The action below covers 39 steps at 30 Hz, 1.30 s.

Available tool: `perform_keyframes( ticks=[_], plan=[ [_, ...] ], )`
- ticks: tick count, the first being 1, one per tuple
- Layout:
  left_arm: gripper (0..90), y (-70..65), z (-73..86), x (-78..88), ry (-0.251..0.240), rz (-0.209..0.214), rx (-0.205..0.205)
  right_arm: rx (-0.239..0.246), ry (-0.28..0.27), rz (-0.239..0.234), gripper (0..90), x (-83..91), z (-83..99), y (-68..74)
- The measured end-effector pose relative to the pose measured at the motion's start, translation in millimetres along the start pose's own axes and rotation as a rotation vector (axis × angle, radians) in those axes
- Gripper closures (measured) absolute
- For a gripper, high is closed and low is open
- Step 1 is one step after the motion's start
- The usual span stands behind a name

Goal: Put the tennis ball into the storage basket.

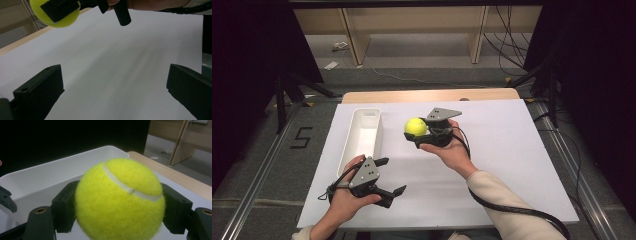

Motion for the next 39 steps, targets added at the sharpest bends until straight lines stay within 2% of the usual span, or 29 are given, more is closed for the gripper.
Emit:
perform_keyframes(
  ticks=[39],
  plan=[
    [0.3,0.2,0.0,-0.1,0.000,0.001,0.000,-0.004,0.000,-0.017,26.8,-7.3,-2.9,7.4]
  ],
)
Point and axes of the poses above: each handheld gripper's, and its own axes: x roughly backward along the jaws, z roughly out of its underside, y roughly to its left, the point moved 2 cm from there along -x, roughly forward along the jaws, and after that the axes turned 9 degrees about z, right-handed, at the moved point
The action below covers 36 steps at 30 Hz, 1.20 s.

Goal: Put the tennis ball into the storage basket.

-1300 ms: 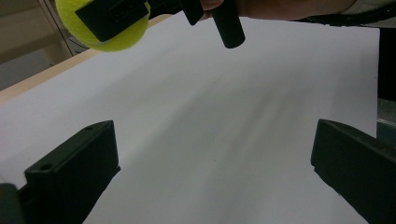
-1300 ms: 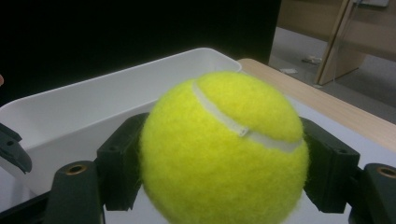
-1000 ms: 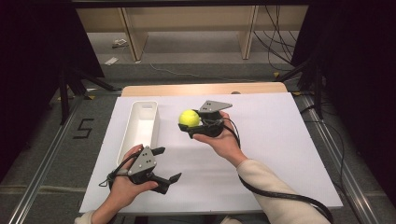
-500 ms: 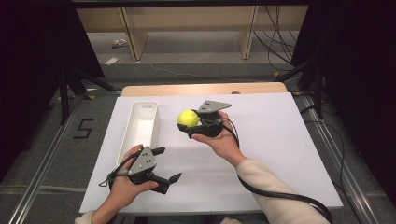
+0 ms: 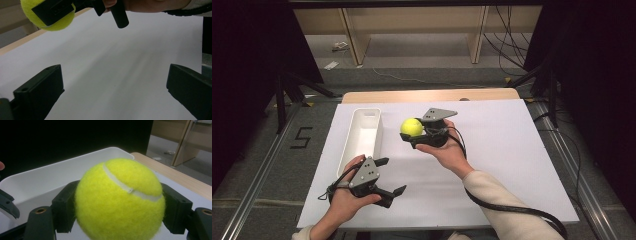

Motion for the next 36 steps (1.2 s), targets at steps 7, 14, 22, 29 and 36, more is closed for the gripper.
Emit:
perform_keyframes(
  ticks=[7,14,22,29,36],
  plan=[
    [0.4,-0.1,0.1,-0.2,0.001,0.000,0.000,0.004,-0.005,-0.004,26.8,-1.5,-0.5,1.0],
    [0.4,0.0,0.0,0.0,0.000,0.001,0.000,0.003,-0.008,-0.002,26.9,-2.6,-1.9,2.2],
    [0.4,-0.1,0.0,0.0,0.000,0.001,-0.001,0.003,-0.005,-0.007,26.9,-3.5,-1.9,3.3],
    [0.4,-0.2,-0.1,0.1,0.001,0.000,-0.001,0.004,-0.009,-0.005,26.9,-4.7,-2.5,4.4],
    [0.4,-0.4,-0.2,0.2,-0.001,0.001,-0.002,0.006,-0.005,-0.011,26.8,-6.8,-3.3,6.2]
  ],
)
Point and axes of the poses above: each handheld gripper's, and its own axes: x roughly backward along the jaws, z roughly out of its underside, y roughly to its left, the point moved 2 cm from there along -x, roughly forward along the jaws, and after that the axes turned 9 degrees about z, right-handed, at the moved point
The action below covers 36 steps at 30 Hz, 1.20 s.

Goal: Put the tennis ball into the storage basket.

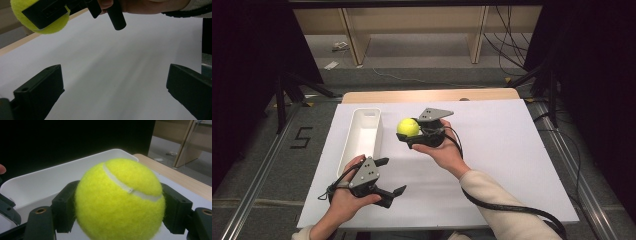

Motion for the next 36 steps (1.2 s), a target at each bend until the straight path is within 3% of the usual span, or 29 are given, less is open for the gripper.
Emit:
perform_keyframes(
  ticks=[36],
  plan=[
    [0.5,-0.7,-0.2,-0.2,0.002,0.003,-0.004,0.006,-0.012,-0.019,26.9,-8.1,-6.6,8.7]
  ],
)
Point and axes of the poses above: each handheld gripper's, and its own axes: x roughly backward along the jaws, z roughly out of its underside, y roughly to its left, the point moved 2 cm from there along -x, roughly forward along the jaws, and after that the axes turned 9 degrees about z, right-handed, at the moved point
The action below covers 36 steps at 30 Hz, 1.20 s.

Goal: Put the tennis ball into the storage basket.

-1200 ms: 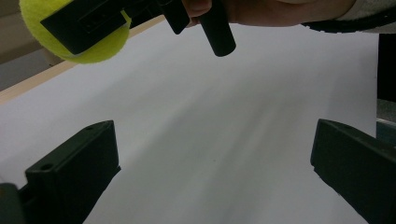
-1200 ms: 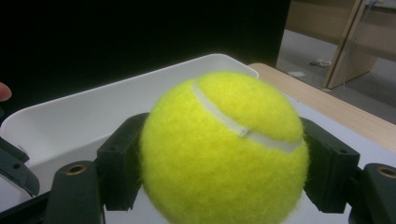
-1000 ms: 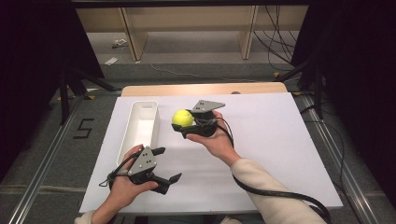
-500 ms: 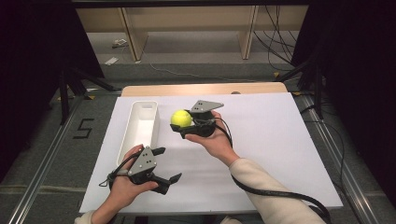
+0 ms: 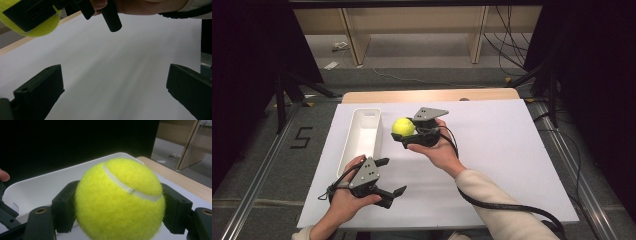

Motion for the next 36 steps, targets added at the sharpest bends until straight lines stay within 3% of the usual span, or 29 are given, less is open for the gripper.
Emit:
perform_keyframes(
  ticks=[36],
  plan=[
    [0.5,-1.3,-0.2,-0.7,0.003,0.003,-0.003,0.003,-0.008,-0.021,26.8,-7.5,-4.4,7.9]
  ],
)
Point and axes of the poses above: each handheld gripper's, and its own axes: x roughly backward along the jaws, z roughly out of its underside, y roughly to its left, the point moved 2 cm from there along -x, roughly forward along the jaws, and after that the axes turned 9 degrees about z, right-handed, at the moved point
